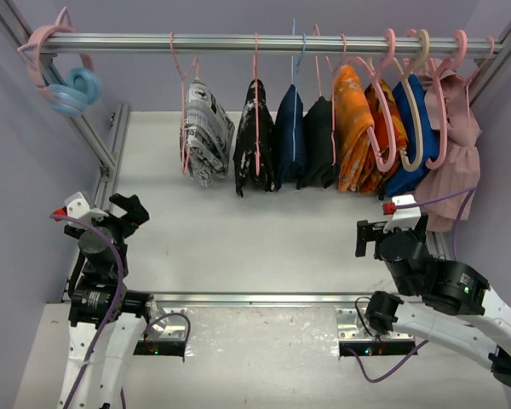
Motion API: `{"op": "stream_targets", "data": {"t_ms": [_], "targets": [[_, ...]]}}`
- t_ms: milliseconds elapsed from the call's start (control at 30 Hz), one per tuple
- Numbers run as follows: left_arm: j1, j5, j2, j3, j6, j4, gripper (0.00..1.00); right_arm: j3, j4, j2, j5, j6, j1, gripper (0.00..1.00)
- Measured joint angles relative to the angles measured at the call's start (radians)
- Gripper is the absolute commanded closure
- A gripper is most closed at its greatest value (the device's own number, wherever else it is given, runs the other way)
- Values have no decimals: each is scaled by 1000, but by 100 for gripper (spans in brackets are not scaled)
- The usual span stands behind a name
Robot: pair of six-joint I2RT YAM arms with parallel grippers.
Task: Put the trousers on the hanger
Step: Reset both arms
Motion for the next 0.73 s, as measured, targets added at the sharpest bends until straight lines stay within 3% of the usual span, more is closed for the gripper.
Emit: {"op": "stream_targets", "data": {"t_ms": [733], "targets": [[-6,-51,-4,-7,-9,9,0,-26,8,2,19,47,0,1]]}}
